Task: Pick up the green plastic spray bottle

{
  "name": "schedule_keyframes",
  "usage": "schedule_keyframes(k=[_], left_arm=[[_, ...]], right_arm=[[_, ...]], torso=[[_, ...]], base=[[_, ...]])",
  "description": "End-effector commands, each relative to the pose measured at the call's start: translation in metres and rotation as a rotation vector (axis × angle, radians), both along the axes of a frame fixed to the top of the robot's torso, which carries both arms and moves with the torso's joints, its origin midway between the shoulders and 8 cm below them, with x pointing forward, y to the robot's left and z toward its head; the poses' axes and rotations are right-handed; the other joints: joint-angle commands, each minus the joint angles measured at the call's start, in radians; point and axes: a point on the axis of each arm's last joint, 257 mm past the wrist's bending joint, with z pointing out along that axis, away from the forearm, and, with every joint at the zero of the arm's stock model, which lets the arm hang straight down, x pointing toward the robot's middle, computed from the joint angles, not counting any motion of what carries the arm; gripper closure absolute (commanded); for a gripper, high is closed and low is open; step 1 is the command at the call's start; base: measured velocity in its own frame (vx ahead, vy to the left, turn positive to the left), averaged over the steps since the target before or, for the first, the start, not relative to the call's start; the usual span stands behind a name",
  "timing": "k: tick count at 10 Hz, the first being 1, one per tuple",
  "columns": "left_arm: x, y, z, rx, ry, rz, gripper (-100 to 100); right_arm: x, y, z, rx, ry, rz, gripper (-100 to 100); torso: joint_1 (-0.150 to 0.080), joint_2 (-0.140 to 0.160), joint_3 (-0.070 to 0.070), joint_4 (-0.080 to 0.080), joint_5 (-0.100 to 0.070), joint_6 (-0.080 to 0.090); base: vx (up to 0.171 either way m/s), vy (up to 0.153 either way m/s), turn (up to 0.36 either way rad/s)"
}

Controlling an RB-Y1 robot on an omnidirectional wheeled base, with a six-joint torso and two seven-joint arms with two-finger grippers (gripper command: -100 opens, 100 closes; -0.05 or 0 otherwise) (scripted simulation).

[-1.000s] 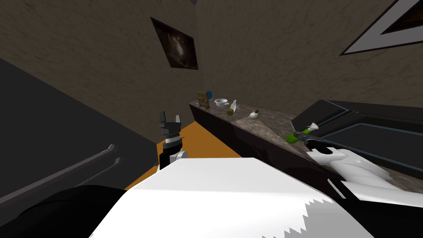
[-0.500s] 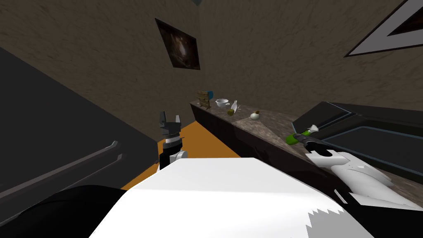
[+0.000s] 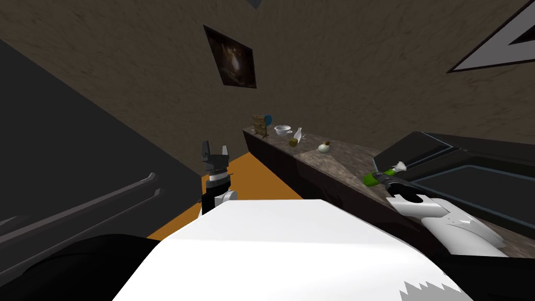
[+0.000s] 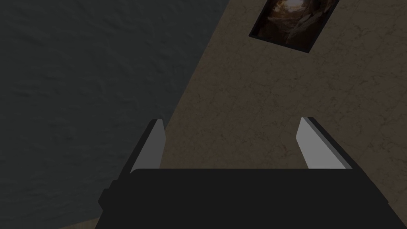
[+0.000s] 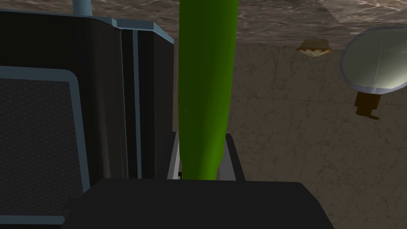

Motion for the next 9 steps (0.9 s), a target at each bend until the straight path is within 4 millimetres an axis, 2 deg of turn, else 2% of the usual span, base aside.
schedule_keyframes(k=[1,2,3,4,5,7,8,9], left_arm=[[0.000,0.000,0.000,0.000,0.000,0.000,0],[0.000,0.000,0.000,0.000,0.000,0.000,0],[0.000,0.000,0.000,0.000,0.000,0.000,0],[0.000,0.000,0.000,0.000,0.000,0.000,0],[0.000,0.000,0.000,0.000,0.000,0.000,0],[0.000,0.000,0.000,0.000,0.000,0.000,0],[0.000,0.000,0.000,0.000,0.000,0.000,0],[0.000,0.000,0.000,0.000,0.000,0.000,0]], right_arm=[[-0.002,0.004,0.003,-0.003,-0.001,0.001,100],[0.003,0.007,0.007,-0.007,-0.009,0.012,100],[-0.022,0.002,-0.002,0.003,0.013,-0.035,100],[-0.008,0.010,0.009,-0.009,-0.008,-0.005,100],[-0.032,0.005,0.002,-0.001,0.012,-0.050,100],[-0.019,0.013,0.014,-0.013,-0.009,-0.020,100],[-0.046,0.007,0.007,-0.006,0.016,-0.070,100],[-0.035,0.014,0.016,-0.016,-0.001,-0.045,100]], torso=[[0.000,0.000,0.000,0.000,0.000,0.000],[0.000,0.000,0.000,0.000,0.000,0.001],[0.000,-0.001,0.000,0.000,0.000,0.000],[0.000,0.000,0.000,0.000,0.000,0.001],[0.000,0.000,0.000,0.000,0.000,0.000],[-0.001,0.000,0.000,0.000,0.000,0.002],[0.000,-0.001,-0.001,0.000,0.001,0.001],[0.000,-0.001,-0.001,-0.001,0.000,0.001]], base=[[-0.018,-0.025,0.037],[-0.009,-0.008,-0.019],[-0.014,-0.019,0.082],[-0.017,-0.021,0.039],[-0.024,-0.033,0.100],[-0.014,-0.023,0.006],[-0.009,-0.022,0.092],[-0.014,-0.023,0.045]])
